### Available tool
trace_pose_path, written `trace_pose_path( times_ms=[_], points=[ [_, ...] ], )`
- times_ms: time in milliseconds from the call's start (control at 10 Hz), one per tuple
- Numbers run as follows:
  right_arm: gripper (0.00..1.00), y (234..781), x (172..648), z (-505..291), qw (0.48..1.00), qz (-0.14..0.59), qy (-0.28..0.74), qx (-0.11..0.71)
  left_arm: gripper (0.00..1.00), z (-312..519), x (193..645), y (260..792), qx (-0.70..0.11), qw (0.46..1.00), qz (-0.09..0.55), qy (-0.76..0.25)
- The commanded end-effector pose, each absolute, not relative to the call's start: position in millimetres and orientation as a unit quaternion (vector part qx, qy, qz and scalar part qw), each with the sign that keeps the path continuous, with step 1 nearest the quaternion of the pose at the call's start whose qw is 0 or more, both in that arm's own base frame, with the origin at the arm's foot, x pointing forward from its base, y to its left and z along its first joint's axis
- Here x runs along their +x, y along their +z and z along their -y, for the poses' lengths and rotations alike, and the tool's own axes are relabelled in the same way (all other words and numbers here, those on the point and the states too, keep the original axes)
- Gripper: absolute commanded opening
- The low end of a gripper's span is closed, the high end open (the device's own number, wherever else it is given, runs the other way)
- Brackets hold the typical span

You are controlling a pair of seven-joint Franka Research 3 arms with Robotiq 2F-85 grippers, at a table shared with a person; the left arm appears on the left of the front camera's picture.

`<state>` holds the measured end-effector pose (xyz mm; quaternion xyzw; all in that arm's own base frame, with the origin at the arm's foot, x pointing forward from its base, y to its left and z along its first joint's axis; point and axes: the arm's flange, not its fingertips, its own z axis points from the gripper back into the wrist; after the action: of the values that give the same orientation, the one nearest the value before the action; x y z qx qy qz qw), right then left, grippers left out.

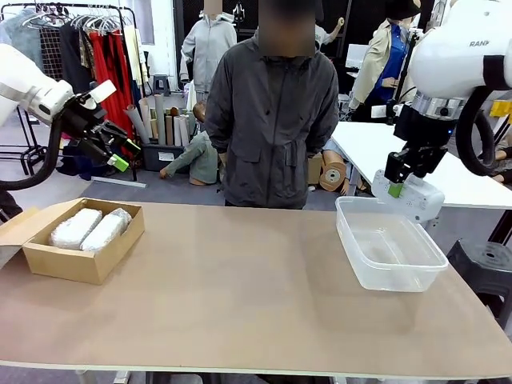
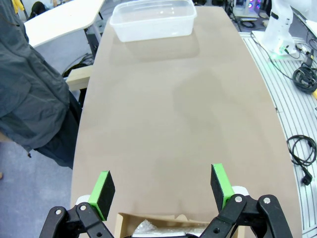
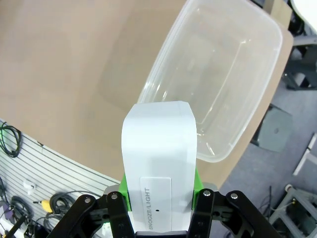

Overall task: Separate and place wrapped and unwrapped clocks.
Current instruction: If the picked Digital clock is wrapped, place it in the Package Box ; if not, place it in the Organizing box.

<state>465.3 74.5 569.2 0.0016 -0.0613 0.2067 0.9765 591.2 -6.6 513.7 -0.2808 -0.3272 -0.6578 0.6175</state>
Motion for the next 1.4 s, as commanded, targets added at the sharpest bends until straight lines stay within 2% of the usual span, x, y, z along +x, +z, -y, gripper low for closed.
trace_pose_path(
  times_ms=[0,500,600,900,1000,1300],
  points=[
    [0.00,570.9,463.6,-74.4,0.976,0.062,0.207,0.002,1.00,6.3,589.3,515.5,-0.281,0.616,0.325,-0.660],
    [0.00,569.2,465.3,-74.5,0.976,0.061,0.207,0.002,1.00,6.3,589.3,515.5,-0.281,0.616,0.325,-0.660],
    [0.00,564.1,474.4,-71.6,0.975,0.042,0.217,-0.015,1.00,6.3,589.3,515.5,-0.281,0.616,0.325,-0.660],
    [0.00,556.0,531.2,-43.4,0.976,0.045,0.210,0.018,1.00,6.3,589.3,515.5,-0.281,0.616,0.325,-0.660],
    [0.00,547.4,571.9,-30.4,0.976,0.048,0.210,0.019,1.00,6.3,589.3,515.5,-0.281,0.616,0.325,-0.660],
    [0.00,538.3,590.5,-21.6,0.979,0.052,0.196,0.015,1.00,6.3,589.3,515.5,-0.281,0.616,0.325,-0.660]
  ],
)
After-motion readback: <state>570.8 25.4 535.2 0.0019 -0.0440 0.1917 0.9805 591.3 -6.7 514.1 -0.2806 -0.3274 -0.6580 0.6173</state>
